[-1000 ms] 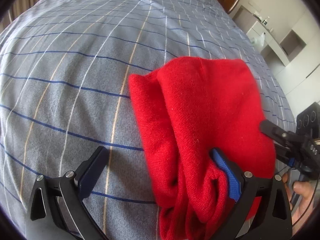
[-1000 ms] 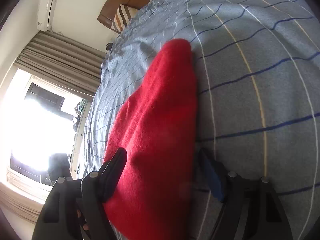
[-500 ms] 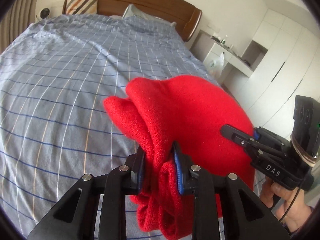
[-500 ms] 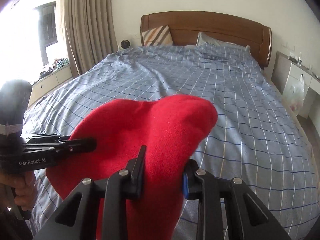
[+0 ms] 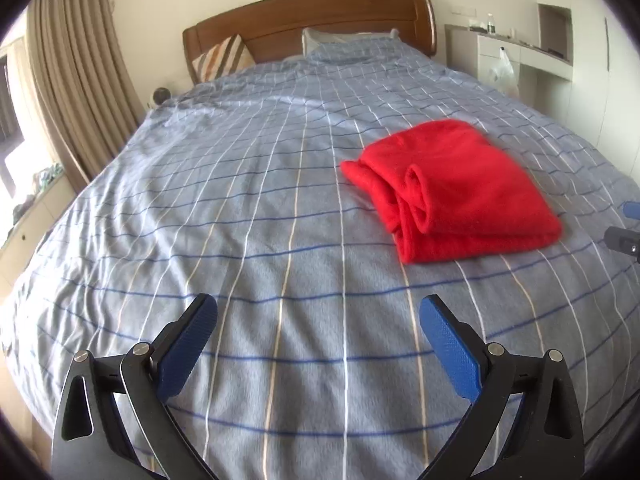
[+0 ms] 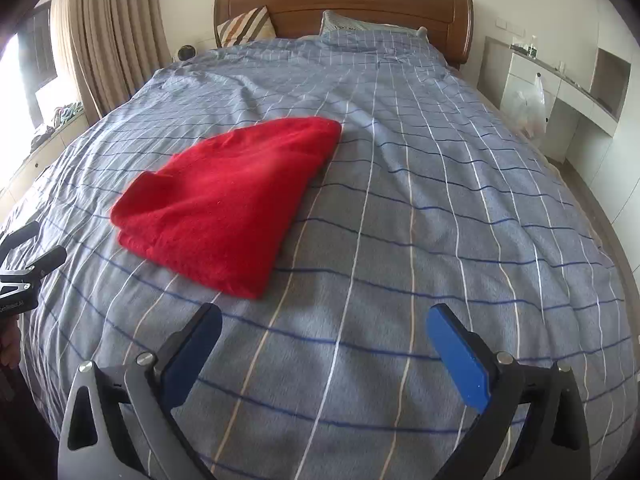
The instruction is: Fold small clothes
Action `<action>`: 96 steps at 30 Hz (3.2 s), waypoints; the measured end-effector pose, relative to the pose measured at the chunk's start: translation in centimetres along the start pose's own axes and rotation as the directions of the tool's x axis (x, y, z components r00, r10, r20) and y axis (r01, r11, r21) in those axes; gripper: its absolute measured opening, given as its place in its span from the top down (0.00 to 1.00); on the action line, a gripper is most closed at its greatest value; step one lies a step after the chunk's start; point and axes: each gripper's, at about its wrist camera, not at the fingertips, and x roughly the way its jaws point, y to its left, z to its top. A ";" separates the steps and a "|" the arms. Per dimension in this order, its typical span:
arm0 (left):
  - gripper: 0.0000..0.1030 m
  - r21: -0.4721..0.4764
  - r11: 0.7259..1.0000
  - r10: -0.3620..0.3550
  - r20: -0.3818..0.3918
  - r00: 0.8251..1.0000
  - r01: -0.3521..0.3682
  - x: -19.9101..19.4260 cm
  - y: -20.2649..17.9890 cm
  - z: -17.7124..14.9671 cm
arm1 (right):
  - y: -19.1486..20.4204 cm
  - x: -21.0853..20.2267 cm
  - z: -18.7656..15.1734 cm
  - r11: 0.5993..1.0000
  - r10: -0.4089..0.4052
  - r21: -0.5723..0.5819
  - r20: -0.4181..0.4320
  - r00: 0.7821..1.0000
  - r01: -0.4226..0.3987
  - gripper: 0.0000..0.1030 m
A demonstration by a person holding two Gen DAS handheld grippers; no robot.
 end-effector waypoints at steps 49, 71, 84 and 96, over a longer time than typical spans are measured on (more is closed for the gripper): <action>0.00 -0.030 0.999 -0.030 -0.061 0.998 0.029 -14.9 -3.3 -3.1 | 10.3 -17.6 -6.7 0.999 -0.037 -0.015 0.021 0.999 0.038 0.01; 0.00 -0.054 0.998 -0.016 -0.001 1.000 0.016 -16.5 -3.7 -1.9 | 9.6 -19.1 -6.3 0.999 -0.041 0.005 0.063 0.997 0.041 0.01; 0.00 -0.081 0.997 0.013 0.014 1.000 -0.012 -15.6 -3.7 0.2 | 9.0 -18.9 -2.8 0.991 -0.132 0.019 0.110 0.985 0.131 0.01; 0.00 -0.092 0.995 0.024 -0.028 0.999 -0.026 -14.6 -4.0 0.3 | 8.1 -18.3 -3.1 0.988 -0.150 0.046 0.088 0.985 0.146 0.01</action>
